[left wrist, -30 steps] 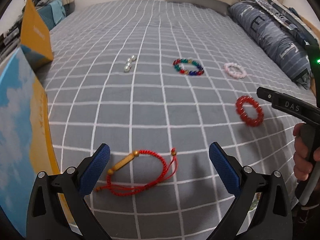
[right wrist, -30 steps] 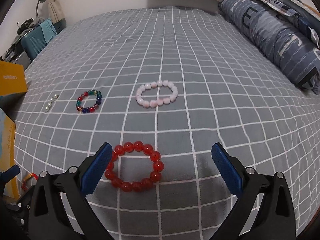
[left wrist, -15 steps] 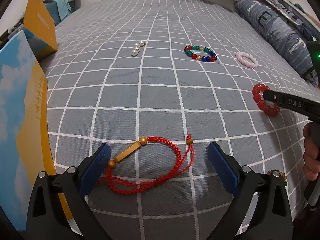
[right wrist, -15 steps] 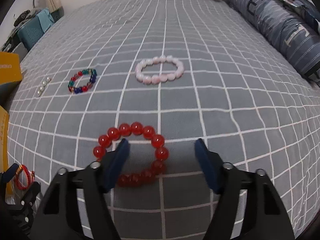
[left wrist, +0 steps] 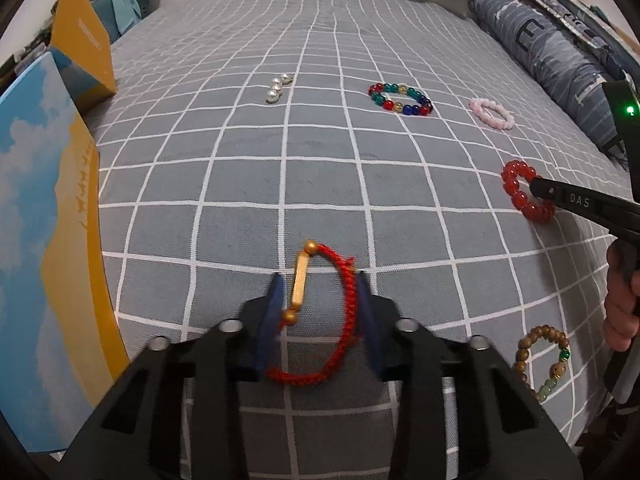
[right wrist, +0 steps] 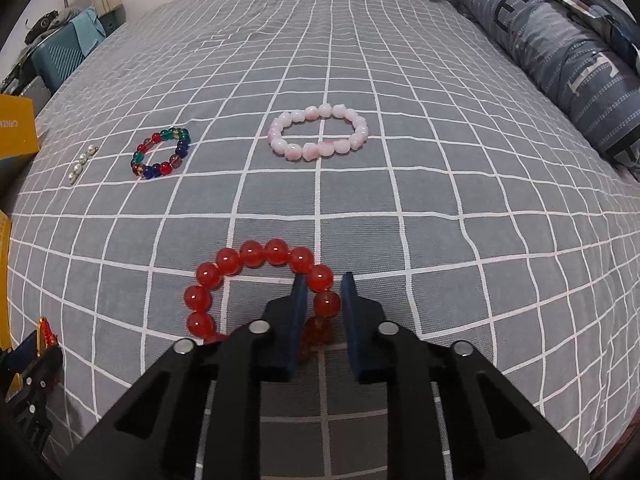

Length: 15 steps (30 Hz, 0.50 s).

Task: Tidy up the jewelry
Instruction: 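Grasp the gold-bar red cord bracelet with the left tool while the right tool grasps the red bead bracelet, then lift both bracelets and carry them over the white box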

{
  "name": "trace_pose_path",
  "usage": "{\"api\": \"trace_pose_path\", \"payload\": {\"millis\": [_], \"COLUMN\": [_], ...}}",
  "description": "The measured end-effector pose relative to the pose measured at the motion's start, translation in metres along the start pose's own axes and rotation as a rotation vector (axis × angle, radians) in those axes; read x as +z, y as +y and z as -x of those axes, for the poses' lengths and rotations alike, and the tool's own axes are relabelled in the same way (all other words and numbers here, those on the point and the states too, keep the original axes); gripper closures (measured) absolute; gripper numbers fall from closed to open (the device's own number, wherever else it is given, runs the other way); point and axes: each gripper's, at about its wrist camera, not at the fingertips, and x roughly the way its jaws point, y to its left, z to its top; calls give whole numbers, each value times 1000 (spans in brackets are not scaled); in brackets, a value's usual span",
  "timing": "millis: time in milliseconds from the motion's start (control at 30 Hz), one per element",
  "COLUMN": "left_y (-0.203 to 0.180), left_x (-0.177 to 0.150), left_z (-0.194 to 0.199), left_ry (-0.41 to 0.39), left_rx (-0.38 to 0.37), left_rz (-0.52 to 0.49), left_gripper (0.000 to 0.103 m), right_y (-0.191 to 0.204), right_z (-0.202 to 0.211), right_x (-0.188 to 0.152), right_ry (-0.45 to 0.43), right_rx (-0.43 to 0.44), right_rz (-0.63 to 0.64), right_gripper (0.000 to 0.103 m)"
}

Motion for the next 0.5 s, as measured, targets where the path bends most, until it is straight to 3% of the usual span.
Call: {"api": "trace_pose_path", "payload": {"millis": [167, 500], "left_y": [-3, -6], "left_x": [-1, -1], "left_z": [3, 11], "left_ry": [18, 22], "left_rx": [-13, -44], "left_rz": [-29, -45], "left_gripper": [92, 93], "right_y": [0, -2], "right_z": [2, 13], "right_x": [0, -2], "right_ry": [0, -5], "right_rx": [-3, 9], "right_rz": [-3, -13], "right_gripper": [87, 88]}}
